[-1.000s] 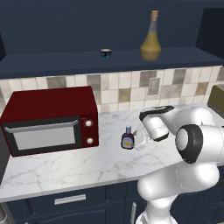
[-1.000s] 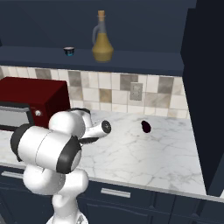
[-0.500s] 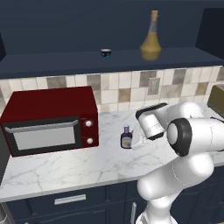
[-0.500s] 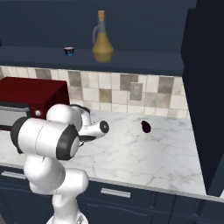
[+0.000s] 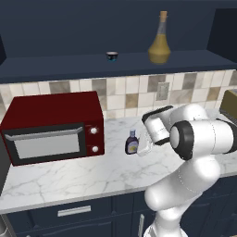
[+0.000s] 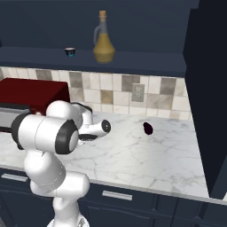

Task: Pick the oil and vinegar bottle and condiment bottle from the counter and place them in the cabinet.

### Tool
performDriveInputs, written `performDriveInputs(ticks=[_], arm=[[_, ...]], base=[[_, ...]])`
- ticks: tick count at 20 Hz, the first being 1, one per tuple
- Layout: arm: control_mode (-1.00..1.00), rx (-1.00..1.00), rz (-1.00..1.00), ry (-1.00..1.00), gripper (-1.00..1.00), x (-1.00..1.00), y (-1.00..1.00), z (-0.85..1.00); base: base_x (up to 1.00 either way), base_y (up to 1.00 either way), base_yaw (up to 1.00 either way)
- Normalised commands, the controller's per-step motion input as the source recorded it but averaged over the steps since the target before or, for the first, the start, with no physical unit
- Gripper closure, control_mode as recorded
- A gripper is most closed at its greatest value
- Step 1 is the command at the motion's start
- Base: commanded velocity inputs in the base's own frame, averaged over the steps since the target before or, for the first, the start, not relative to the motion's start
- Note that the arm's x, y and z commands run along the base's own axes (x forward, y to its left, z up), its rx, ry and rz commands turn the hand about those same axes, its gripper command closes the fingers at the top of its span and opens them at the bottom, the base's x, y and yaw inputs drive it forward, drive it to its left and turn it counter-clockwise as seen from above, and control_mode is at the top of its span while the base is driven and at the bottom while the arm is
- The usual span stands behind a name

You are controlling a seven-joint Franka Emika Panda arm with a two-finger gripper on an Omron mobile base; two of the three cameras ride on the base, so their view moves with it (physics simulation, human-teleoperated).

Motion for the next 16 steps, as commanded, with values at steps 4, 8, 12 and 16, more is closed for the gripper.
performDriveInputs(ticks=[4, 8, 12, 16], arm=[[-1.0, 0.01, 0.0, 0.0, 1.0, 0.0, 0.0, -0.03], [-1.0, 0.05, 0.0, -0.04, 1.0, 0.0, 0.0, 0.08], [-1.0, 0.08, 0.0, -0.06, 1.0, 0.0, 0.0, 0.26], [-1.0, 0.02, -0.02, -0.07, 1.0, -0.11, 0.0, 0.47]], base=[[0.0, 0.0, 0.0], [0.0, 0.0, 0.0], [0.0, 0.0, 0.0], [0.0, 0.0, 0.0]])
